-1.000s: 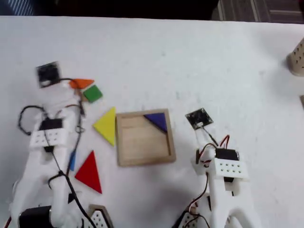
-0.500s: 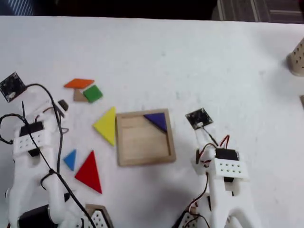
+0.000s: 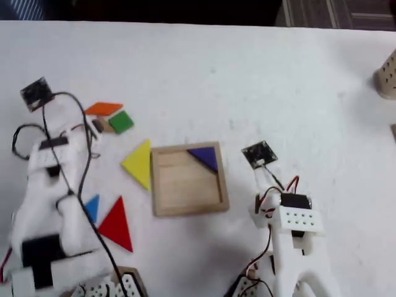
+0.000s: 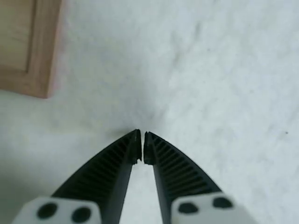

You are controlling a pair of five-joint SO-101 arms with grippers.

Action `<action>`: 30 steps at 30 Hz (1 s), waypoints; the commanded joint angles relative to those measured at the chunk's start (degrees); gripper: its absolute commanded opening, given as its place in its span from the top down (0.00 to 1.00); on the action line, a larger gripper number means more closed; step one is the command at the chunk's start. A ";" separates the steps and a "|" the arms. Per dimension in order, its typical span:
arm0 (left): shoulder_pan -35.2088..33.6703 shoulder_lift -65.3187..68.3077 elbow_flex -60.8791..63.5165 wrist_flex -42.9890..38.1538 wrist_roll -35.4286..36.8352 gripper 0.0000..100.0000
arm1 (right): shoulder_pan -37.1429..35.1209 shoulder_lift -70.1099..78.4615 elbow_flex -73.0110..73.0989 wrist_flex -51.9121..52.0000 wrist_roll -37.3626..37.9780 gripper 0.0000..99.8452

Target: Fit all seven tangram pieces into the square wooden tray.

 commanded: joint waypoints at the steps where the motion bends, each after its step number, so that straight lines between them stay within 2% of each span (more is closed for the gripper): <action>1: 1.63 10.24 -12.31 0.53 1.49 0.77 | -0.66 -1.98 -0.26 -0.84 0.79 0.98; 5: 1.63 16.84 -19.69 0.79 6.95 0.77 | -0.75 -2.07 -0.26 -0.84 1.32 0.98; 8: 1.63 20.53 -24.88 3.96 10.81 0.77 | -0.75 -1.71 -0.26 -0.84 4.22 0.98; 14: 3.74 28.97 -35.87 9.32 17.76 0.77 | -2.86 -2.07 0.70 -0.84 4.40 0.98; 20: 5.76 36.62 -48.35 16.79 20.31 0.77 | -3.65 -2.07 1.05 -0.84 4.66 0.98; 30: 2.86 47.43 -61.80 26.20 21.54 0.77 | -3.74 -2.07 1.14 -0.84 4.75 0.98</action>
